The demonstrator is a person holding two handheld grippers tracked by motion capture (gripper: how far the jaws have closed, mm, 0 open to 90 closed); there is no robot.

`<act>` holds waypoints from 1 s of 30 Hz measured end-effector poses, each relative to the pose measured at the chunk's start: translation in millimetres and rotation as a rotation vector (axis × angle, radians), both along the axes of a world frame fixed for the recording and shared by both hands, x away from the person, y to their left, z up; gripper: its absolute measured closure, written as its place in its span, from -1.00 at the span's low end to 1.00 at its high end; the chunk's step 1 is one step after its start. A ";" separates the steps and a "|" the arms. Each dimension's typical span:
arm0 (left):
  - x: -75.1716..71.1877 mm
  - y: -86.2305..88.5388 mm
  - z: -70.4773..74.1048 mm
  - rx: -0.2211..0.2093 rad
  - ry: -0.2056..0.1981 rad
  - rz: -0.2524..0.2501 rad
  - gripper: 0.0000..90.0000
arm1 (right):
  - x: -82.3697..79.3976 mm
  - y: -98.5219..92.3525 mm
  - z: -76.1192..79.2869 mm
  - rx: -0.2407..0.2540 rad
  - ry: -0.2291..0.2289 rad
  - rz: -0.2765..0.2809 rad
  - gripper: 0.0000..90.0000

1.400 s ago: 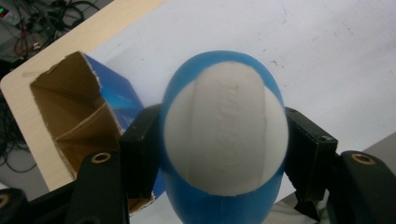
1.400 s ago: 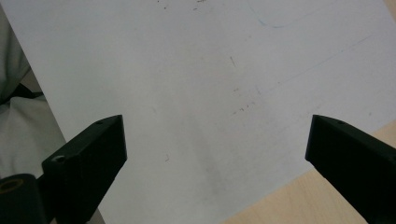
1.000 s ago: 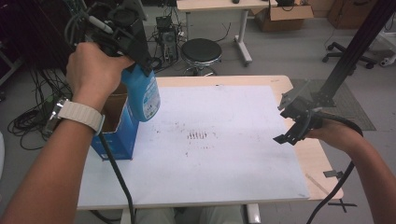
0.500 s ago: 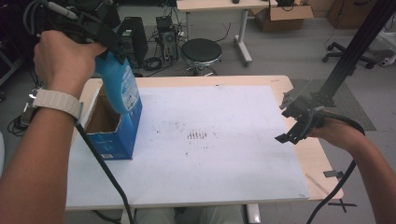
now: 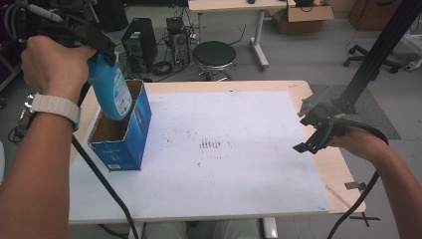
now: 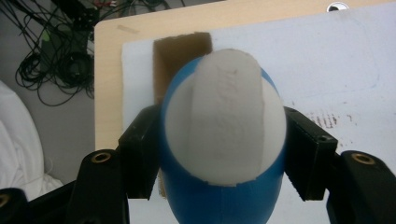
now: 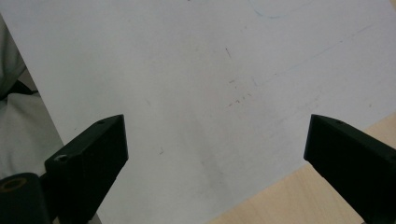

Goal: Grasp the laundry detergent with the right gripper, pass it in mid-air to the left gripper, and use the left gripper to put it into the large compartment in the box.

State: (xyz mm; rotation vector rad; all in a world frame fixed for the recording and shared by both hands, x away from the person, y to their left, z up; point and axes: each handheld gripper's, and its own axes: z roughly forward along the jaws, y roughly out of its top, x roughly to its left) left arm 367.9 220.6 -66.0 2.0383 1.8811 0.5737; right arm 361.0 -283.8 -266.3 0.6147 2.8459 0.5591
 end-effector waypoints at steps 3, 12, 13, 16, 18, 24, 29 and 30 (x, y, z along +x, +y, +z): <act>1.8 3.9 -4.7 0.009 -0.007 0.015 -0.15 | -0.2 -0.7 -1.0 -0.001 0.001 -0.001 -0.87; 6.4 12.3 -18.5 0.024 -0.017 0.036 -0.15 | 0.0 -4.2 -2.2 0.003 0.004 -0.014 -0.87; 7.2 12.8 -20.2 0.027 -0.015 0.039 -0.15 | 0.0 -4.5 -2.3 0.001 0.005 -0.013 -0.87; 8.9 14.8 -25.8 0.032 -0.016 0.041 -0.15 | -0.2 -5.5 -3.2 0.001 0.007 -0.018 -0.87; 9.7 17.2 -30.3 0.027 -0.014 0.046 -0.15 | 0.0 -6.5 -3.5 0.000 0.007 -0.020 -0.87; 10.9 26.3 -46.7 0.011 -0.018 0.055 -0.15 | -0.8 -8.9 -4.5 0.001 0.011 -0.023 -0.87; 12.9 29.4 -63.5 0.018 -0.008 0.060 -0.15 | 0.2 -9.0 -3.8 0.004 0.011 -0.026 -0.87; 13.5 29.3 -67.0 0.022 -0.006 0.059 -0.15 | 0.0 -8.1 -3.6 0.005 0.009 -0.027 -0.87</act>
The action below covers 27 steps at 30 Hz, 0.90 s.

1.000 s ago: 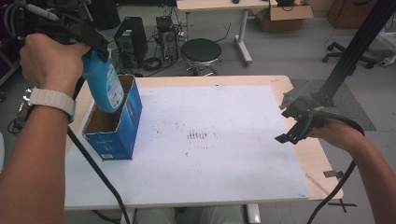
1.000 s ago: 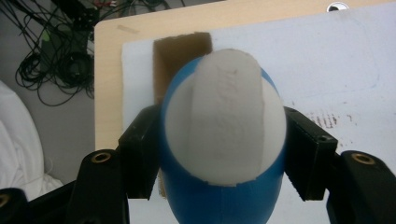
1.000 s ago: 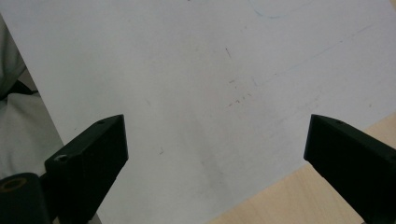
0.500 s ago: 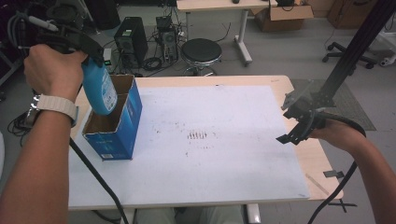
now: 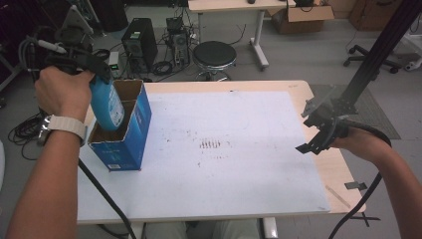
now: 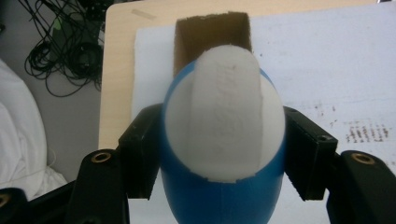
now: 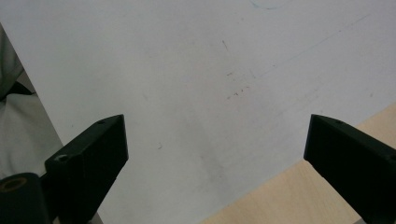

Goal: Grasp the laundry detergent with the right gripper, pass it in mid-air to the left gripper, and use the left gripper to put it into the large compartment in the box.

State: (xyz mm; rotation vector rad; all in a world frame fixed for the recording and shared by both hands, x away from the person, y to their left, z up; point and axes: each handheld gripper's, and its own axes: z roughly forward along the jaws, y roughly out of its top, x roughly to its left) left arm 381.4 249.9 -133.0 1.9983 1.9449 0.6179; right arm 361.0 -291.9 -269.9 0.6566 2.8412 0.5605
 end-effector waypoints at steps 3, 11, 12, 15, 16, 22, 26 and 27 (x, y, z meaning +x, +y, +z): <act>1.5 -0.7 -10.2 0.010 0.005 -0.002 -0.15 | 0.0 2.5 -0.9 -0.004 0.003 0.005 -0.87; 4.6 1.8 -38.3 0.016 0.010 -0.017 -0.15 | 1.3 3.6 -4.1 -0.009 0.009 0.005 -0.87; 5.0 2.1 -42.3 0.015 0.010 -0.017 -0.15 | 1.5 3.7 -4.8 -0.009 0.011 0.005 -0.87; 5.8 3.3 -53.9 0.010 0.014 -0.022 -0.15 | 2.1 4.3 -6.8 -0.011 0.014 0.006 -0.87; 6.1 3.4 -57.7 0.009 0.016 -0.022 -0.15 | 2.1 4.5 -7.1 -0.011 0.015 0.006 -0.87; 8.3 3.7 -79.1 0.018 0.028 -0.035 -0.15 | 1.9 4.9 -7.5 -0.012 0.012 0.005 -0.87; 9.5 4.3 -90.2 0.018 0.037 -0.040 -0.15 | 2.1 3.7 -8.5 -0.013 0.013 0.005 -0.87; 9.8 4.1 -93.0 0.021 0.036 -0.043 -0.15 | 2.0 3.5 -8.8 -0.013 0.014 0.005 -0.87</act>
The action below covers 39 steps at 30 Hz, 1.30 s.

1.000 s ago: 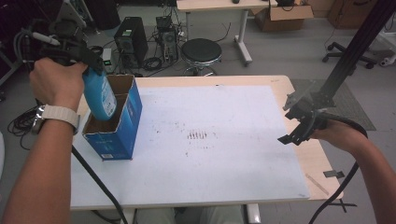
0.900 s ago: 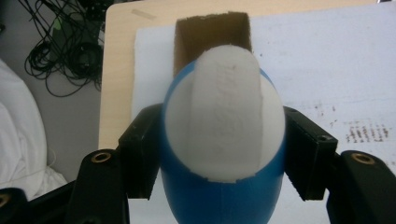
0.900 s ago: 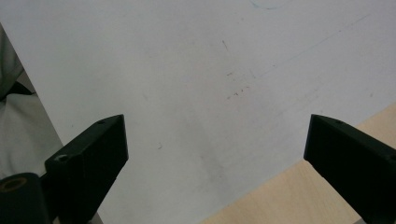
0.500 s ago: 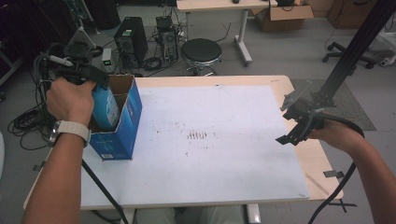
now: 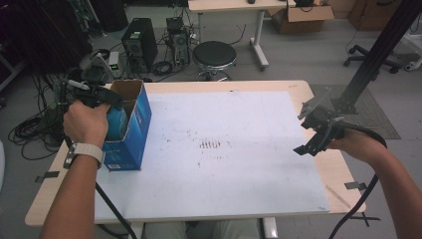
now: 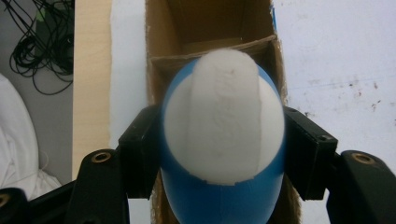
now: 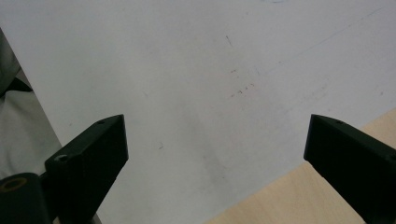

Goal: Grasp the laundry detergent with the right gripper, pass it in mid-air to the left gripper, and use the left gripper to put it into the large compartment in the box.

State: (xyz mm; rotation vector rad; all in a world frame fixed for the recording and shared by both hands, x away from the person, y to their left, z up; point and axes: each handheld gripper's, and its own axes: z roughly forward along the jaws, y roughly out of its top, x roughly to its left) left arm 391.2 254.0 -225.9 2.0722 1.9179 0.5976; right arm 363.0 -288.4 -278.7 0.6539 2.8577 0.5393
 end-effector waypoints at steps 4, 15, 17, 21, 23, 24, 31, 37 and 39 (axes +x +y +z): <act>1.1 -0.4 -9.4 0.003 0.003 -0.003 -0.15 | 0.0 -0.7 -1.4 -0.001 0.005 -0.003 -0.87; 2.6 2.7 -29.0 -0.004 0.027 -0.005 -0.15 | -1.2 -1.1 -2.2 0.000 0.009 -0.010 -0.87; 2.8 2.8 -32.2 -0.004 0.029 -0.007 -0.15 | -1.3 -1.1 -2.3 0.001 0.010 -0.011 -0.87; 3.4 3.3 -37.7 0.001 0.039 -0.001 -0.15 | -1.6 -1.1 -2.3 0.002 0.009 -0.008 -0.87; 3.7 3.4 -40.5 0.003 0.044 -0.003 -0.15 | -2.3 -0.8 -2.5 0.002 0.011 -0.010 -0.87; 3.8 3.4 -41.9 0.005 0.046 -0.001 -0.15 | -2.4 -0.8 -2.8 0.002 0.012 -0.012 -0.87; 4.6 3.4 -49.5 0.007 0.063 -0.009 -0.15 | -3.3 -1.5 -3.2 0.000 0.014 -0.013 -0.86; 4.9 5.7 -51.3 -0.005 0.061 -0.006 -0.15 | -4.4 -1.4 -3.6 -0.001 0.019 -0.015 -0.86; 4.9 7.2 -51.7 -0.007 0.063 -0.006 -0.15 | -4.6 -1.7 -3.9 -0.001 0.018 -0.013 -0.86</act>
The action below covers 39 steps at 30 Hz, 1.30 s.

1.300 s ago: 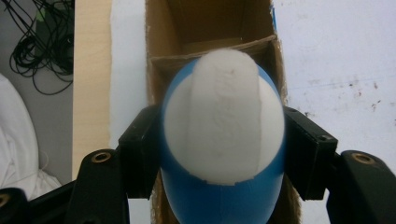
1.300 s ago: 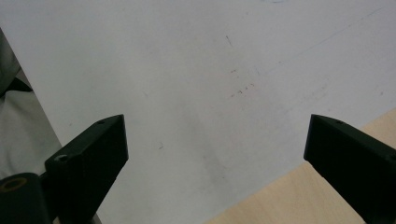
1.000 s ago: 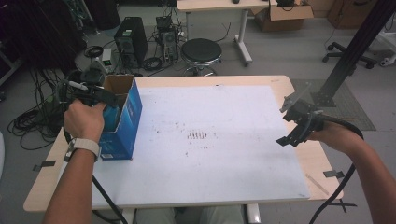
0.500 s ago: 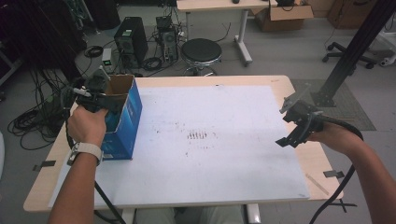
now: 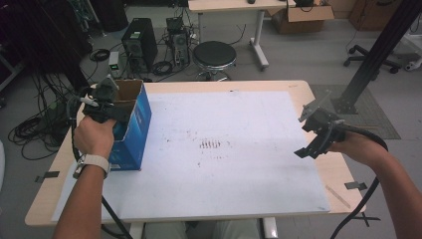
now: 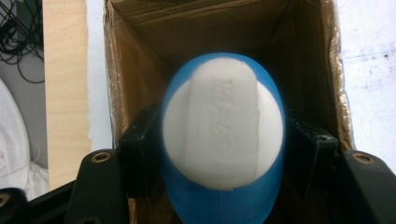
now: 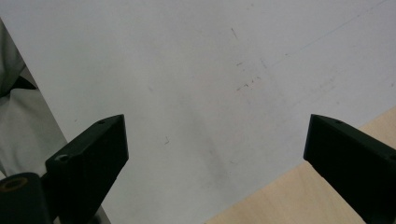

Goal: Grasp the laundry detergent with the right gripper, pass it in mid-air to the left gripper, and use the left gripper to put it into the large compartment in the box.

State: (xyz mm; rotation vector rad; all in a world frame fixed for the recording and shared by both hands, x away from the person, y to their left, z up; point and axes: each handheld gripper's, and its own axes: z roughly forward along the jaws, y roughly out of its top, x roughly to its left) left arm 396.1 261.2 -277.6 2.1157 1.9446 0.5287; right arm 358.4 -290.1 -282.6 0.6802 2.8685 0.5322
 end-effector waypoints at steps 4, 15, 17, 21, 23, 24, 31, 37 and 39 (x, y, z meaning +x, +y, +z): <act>0.6 1.2 -0.4 -0.007 -0.001 0.002 -0.16 | -0.3 0.4 -0.6 -0.004 0.004 -0.001 -0.86; -1.7 9.1 0.6 -0.054 -0.017 -0.007 -0.21 | -1.1 2.6 -0.3 -0.001 0.004 0.000 -0.86; -3.1 11.1 1.9 -0.064 -0.027 -0.003 -0.25 | -1.1 3.2 -0.7 -0.003 0.005 0.005 -0.86; -5.0 12.7 6.3 -0.077 -0.038 -0.009 -0.33 | -1.8 4.2 -1.3 -0.006 0.008 0.004 -0.86; -5.3 12.7 9.5 -0.082 -0.043 -0.014 -0.38 | -2.1 4.1 -0.8 -0.007 0.006 0.007 -0.86; -5.3 12.5 11.0 -0.080 -0.043 -0.014 -0.42 | -2.4 4.1 -0.3 -0.008 0.005 0.006 -0.86; -6.2 11.7 21.6 -0.089 -0.045 -0.020 -0.51 | -4.3 2.3 1.9 -0.005 0.001 0.001 -0.86; -6.9 9.9 32.4 -0.083 -0.037 -0.030 -0.56 | -4.9 2.8 4.2 -0.003 -0.004 0.003 -0.86; -7.3 9.4 36.2 -0.086 -0.037 -0.033 -0.58 | -4.8 3.3 4.6 -0.004 -0.004 0.002 -0.86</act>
